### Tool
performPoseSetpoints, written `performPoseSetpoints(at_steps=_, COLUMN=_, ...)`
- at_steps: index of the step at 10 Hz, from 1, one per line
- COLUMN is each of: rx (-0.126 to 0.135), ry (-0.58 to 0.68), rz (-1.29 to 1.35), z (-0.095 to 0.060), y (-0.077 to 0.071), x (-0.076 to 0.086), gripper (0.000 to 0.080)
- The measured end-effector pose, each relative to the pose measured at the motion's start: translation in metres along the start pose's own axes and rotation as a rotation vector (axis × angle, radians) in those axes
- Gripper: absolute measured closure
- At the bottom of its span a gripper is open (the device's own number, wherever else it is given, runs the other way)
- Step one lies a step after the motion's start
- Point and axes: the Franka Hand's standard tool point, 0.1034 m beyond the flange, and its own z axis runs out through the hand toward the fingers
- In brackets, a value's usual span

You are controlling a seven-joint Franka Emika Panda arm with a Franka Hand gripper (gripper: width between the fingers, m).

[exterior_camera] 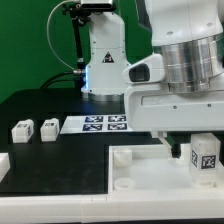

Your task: Assemble one leg

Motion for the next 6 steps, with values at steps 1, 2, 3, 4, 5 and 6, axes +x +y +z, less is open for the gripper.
performPoseSetpoints(at_steps=1, rx=-0.043, ry=0.016, rz=-0.210, z=-0.0012, y=-0.0012, x=0.0037, gripper=0.0151)
performPoseSetpoints(at_steps=2, rx=-0.057, ry=0.030, rz=-0.315, z=-0.0026, y=-0.0039, x=0.0055, gripper=0.0151)
performPoseSetpoints(at_steps=3, rx=-0.058, ry=0.028, rz=-0.310, z=-0.0014, y=-0.0017, x=0.0055, gripper=0.0285)
performPoseSetpoints(at_steps=4, rx=-0.059, ry=0.028, rz=-0.308, z=-0.0013, y=-0.0016, x=0.0054, gripper=0.0285)
performPoseSetpoints(at_steps=5, rx=-0.056, ry=0.028, rz=-0.282, z=-0.0013, y=-0.0021, x=0.0052, gripper=0.0425)
performPoseSetpoints(at_steps=6, rx=-0.049, ry=0.030, rz=-0.124, z=-0.0010, y=-0.0021, x=0.0050, gripper=0.0509)
